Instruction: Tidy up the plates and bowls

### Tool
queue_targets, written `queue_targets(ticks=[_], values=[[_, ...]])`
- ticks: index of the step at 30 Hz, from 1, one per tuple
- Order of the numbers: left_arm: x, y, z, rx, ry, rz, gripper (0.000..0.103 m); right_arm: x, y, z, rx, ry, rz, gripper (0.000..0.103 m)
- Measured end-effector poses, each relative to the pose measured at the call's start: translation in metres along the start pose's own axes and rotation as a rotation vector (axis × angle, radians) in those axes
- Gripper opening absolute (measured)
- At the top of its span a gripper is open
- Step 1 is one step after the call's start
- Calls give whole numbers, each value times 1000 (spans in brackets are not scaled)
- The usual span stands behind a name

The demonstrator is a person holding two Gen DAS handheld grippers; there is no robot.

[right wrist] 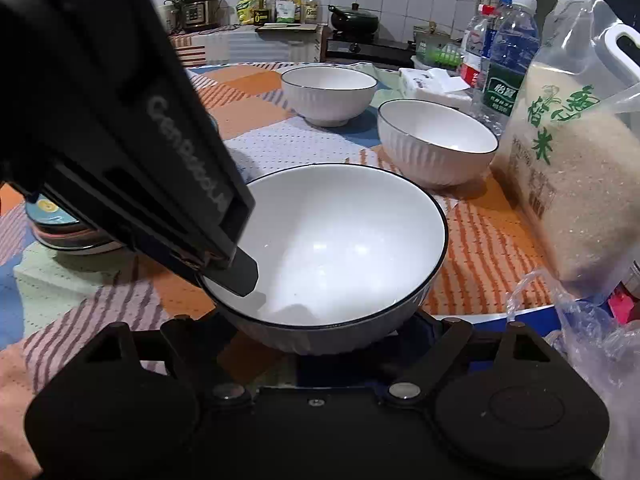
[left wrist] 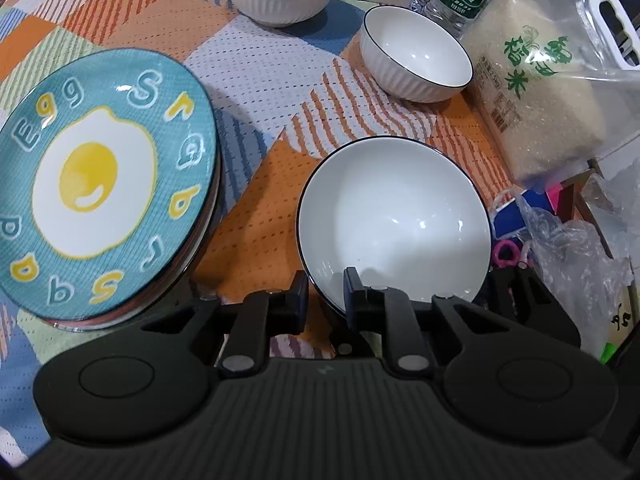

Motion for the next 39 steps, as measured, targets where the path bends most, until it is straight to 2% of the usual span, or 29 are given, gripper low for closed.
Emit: queue_targets(ticks=[8,14,20,24,30,34,39], values=[[-10,16,-30,-13,-38,47,16,-24,6,-27,15,-54,2,85],[-28,34,-50,-32,-32,40,17,-44,13,-43,27,-96,-46,85],[-40,51,-55,-65,-47,24,17,-62,22,-51,18,-135,-116,85],[-43,58,-54,-67,-82,21,16,-73,24,-50,21,-135,-153,85],[-52,63,-42,-104,-92,5,17,-74,29,-39,-10,-171,-167,85],[-54,66,-29,-141,-106,3,18,-73,32,-28,-73,-201,-144,85],[-54,66,-29,-160,-83,3,21,-74,28,-24,-123,-159,-165,90]])
Point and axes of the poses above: each gripper's, at about its wrist camera, not at the fingertips, and z roughly the way its jaws point, x to its right, y to its underside, the point moved 1 cm from there along z, roughly the way its jaws point, and after that the axes turned 10 degrees about -y, right-handed, at the moved point
